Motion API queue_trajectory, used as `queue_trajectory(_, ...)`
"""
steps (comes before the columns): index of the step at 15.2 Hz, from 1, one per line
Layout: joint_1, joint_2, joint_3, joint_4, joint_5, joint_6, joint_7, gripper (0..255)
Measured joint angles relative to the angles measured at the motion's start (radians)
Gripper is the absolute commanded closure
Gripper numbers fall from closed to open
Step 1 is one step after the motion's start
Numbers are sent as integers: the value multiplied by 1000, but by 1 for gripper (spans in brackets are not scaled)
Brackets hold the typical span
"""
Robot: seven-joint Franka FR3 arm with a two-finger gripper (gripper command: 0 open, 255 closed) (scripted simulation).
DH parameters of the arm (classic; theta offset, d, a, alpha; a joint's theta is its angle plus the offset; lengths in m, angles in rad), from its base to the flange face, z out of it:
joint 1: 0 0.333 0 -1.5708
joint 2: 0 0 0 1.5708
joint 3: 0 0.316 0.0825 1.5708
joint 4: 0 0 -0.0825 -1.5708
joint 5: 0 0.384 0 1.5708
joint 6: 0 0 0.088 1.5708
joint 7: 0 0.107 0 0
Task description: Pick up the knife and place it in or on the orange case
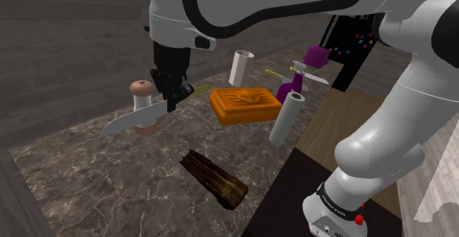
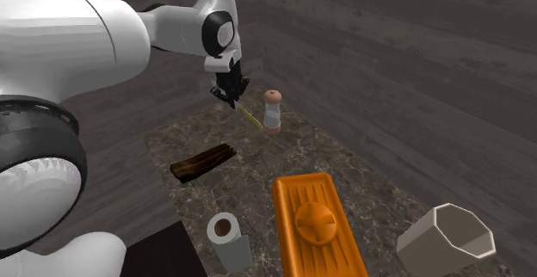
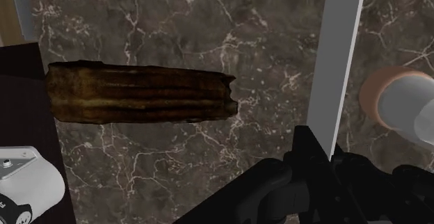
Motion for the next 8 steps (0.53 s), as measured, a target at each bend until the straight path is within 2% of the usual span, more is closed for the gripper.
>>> queue_trajectory(2, -83, -127, -7, -52, 127, 11, -123, 255)
queue_trajectory(3, -101, -186, -36, -80, 187, 16, -189, 255)
queue_trajectory(4, -102, -247, -82, -104, 246, 11, -256, 255)
queue_trajectory(8, -84, -357, -223, -173, 339, -2, -419, 255)
